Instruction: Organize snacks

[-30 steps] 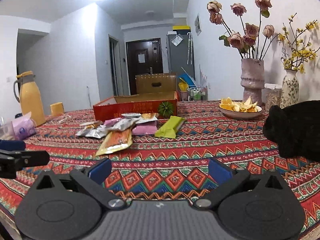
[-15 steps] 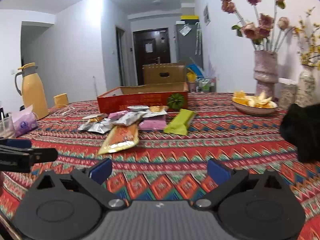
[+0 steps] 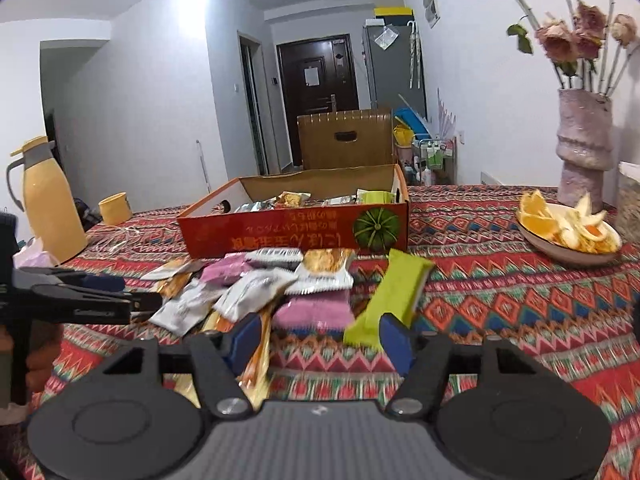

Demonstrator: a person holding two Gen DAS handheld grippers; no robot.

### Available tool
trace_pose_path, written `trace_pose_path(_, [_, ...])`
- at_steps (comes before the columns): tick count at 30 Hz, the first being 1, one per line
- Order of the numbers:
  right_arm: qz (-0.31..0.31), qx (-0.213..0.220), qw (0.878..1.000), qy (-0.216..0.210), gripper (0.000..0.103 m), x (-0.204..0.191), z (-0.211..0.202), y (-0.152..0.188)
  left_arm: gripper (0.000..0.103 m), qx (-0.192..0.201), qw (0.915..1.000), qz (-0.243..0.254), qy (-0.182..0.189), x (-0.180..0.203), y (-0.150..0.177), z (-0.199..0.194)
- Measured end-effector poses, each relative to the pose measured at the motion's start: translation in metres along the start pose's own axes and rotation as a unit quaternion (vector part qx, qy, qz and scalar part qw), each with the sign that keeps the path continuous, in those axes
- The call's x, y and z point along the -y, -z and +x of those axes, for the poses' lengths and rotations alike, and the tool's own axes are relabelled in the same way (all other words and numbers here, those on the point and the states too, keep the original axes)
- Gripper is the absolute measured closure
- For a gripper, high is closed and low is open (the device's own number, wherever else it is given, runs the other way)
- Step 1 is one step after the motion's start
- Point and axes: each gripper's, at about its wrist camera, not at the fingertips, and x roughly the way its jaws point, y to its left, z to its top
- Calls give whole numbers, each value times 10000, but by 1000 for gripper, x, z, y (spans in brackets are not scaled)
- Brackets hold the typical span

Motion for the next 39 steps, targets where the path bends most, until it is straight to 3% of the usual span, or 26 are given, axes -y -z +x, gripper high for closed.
trace_pose_path(3, [-3,-49,10000,-53,39,2,26,-16,25,-277,9976,-563,277,-19,-3,26])
trace_pose_path(5, [-17,-91,9999,-117,38,-1,44,-27,20,-259,9949,-900,368,-28,-1,33])
trace_pose_path(9, [-267,-217,9985,-430,38,-18,89,-49,19,-170,9933,-1092,324,-27,-3,46])
trace_pose_path(10, [-305,-269,9979,-504,38,-22,101,-53,22,-110,9942,-1035,280,-24,-2,48])
trace_pose_path(12, [-373,-456,9970,-506,38,-32,128,-62,61,12,9954,-929,229,-19,-2,47])
trace_pose_path(13, [-465,-509,9966,-446,38,-37,141,-66,73,25,9949,-916,420,-19,-2,45])
trace_pose_path(14, [-561,-552,9962,-380,38,-40,154,-69,93,22,9937,-933,613,-19,-3,43])
trace_pose_path(16, [-639,-801,9944,-250,40,-44,179,-71,97,59,9937,-862,708,-17,-3,39])
trace_pose_path(18, [-573,-1002,9929,-289,55,-43,193,-69,97,88,9958,-645,639,-13,-1,36])
trace_pose_path(19, [-546,-1034,9927,-303,55,-42,195,-67,98,91,9960,-612,642,-12,0,34])
trace_pose_path(21, [-488,-986,9934,-326,65,-39,189,-65,99,52,9957,-569,733,-12,1,29])
trace_pose_path(23, [-538,-852,9946,-264,69,-37,173,-64,99,-7,9957,-487,790,-9,4,20])
trace_pose_path(29, [-710,-341,9965,-261,69,-35,84,-44,100,26,9960,-350,826,7,20,-36])
trace_pose_path(33, [-486,-248,9977,-399,69,-27,31,-18,102,50,9966,-475,672,20,33,-71])
trace_pose_path(39, [-21,-332,9990,-304,69,-17,-20,24,102,51,9932,-884,756,32,57,-120])
